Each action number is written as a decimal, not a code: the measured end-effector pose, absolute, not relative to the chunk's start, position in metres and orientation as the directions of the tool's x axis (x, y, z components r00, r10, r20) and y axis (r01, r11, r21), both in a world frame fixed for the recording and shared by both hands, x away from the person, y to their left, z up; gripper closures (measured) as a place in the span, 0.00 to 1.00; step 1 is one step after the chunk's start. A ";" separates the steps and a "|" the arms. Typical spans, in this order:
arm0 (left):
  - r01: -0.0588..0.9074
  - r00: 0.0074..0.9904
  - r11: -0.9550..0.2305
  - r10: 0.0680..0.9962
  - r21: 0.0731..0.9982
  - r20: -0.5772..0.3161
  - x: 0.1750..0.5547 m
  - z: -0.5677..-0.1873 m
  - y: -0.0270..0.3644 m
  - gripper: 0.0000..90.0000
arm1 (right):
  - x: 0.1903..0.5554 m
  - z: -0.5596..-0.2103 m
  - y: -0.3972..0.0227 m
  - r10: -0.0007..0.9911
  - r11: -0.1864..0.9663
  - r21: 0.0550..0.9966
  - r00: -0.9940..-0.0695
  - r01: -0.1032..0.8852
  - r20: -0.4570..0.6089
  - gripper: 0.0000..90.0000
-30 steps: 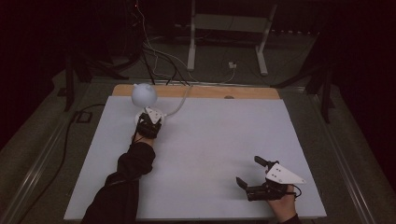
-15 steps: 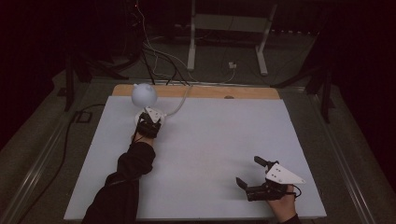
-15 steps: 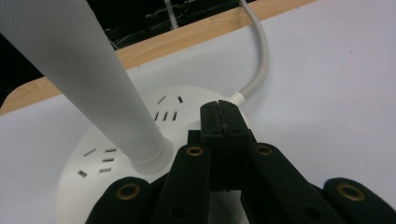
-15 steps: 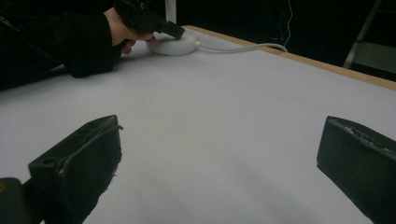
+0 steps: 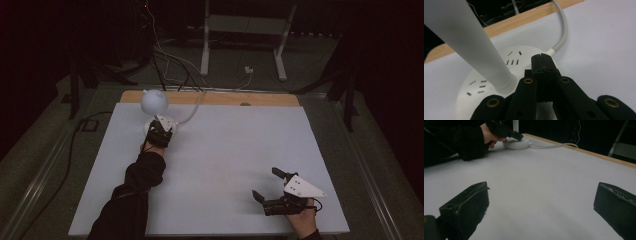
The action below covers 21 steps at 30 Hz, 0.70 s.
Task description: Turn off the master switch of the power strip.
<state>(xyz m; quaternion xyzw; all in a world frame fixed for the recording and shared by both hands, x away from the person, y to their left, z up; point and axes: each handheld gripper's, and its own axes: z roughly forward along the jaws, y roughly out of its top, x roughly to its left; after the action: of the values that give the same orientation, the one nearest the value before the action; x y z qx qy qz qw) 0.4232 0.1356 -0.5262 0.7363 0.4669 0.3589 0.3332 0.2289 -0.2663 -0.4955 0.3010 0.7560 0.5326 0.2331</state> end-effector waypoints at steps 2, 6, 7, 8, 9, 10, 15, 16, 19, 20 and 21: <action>0.446 0.306 -0.347 0.925 0.825 0.224 0.423 -0.526 0.135 1.00 | 0.229 -0.496 -0.266 0.704 0.251 0.945 -0.709 0.208 -0.031 0.00; 0.448 0.309 -0.352 0.924 0.822 0.227 0.423 -0.526 0.135 1.00 | 0.229 -0.496 -0.266 0.704 0.254 0.944 -0.710 0.210 -0.032 0.00; 0.450 0.310 -0.351 0.924 0.821 0.225 0.423 -0.526 0.135 1.00 | 0.229 -0.496 -0.266 0.703 0.254 0.944 -0.710 0.210 -0.031 0.00; 0.450 0.309 -0.350 0.924 0.821 0.225 0.423 -0.526 0.135 1.00 | 0.229 -0.496 -0.266 0.704 0.254 0.944 -0.710 0.211 -0.031 0.00; 0.450 0.309 -0.352 0.924 0.821 0.226 0.423 -0.526 0.135 1.00 | 0.229 -0.496 -0.266 0.704 0.255 0.944 -0.710 0.211 -0.031 0.00; 0.451 0.309 -0.352 0.924 0.820 0.226 0.423 -0.526 0.135 1.00 | 0.229 -0.496 -0.266 0.704 0.253 0.944 -0.710 0.211 -0.030 0.00; 0.462 0.323 -0.361 0.919 0.810 0.226 0.425 -0.524 0.135 1.00 | 0.229 -0.496 -0.266 0.704 0.254 0.944 -0.709 0.213 -0.029 0.00; 0.466 0.325 -0.355 0.921 0.811 0.217 0.425 -0.523 0.136 1.00 | 0.230 -0.496 -0.266 0.703 0.253 0.944 -0.710 0.213 -0.029 0.00; 0.464 0.326 -0.363 0.918 0.808 0.226 0.425 -0.523 0.135 1.00 | 0.229 -0.496 -0.266 0.704 0.252 0.944 -0.709 0.214 -0.028 0.00; 0.470 0.326 -0.361 0.919 0.806 0.221 0.426 -0.523 0.135 1.00 | 0.229 -0.496 -0.266 0.705 0.253 0.944 -0.709 0.214 -0.029 0.00; 0.468 0.329 -0.364 0.918 0.805 0.224 0.426 -0.523 0.135 1.00 | 0.229 -0.496 -0.266 0.704 0.254 0.943 -0.709 0.213 -0.030 0.00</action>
<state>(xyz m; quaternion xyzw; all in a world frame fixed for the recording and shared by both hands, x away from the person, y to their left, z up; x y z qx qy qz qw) 0.4258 0.1351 -0.5226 0.7487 0.4628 0.3485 0.3222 0.2294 -0.2657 -0.4964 0.3028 0.7573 0.5303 0.2317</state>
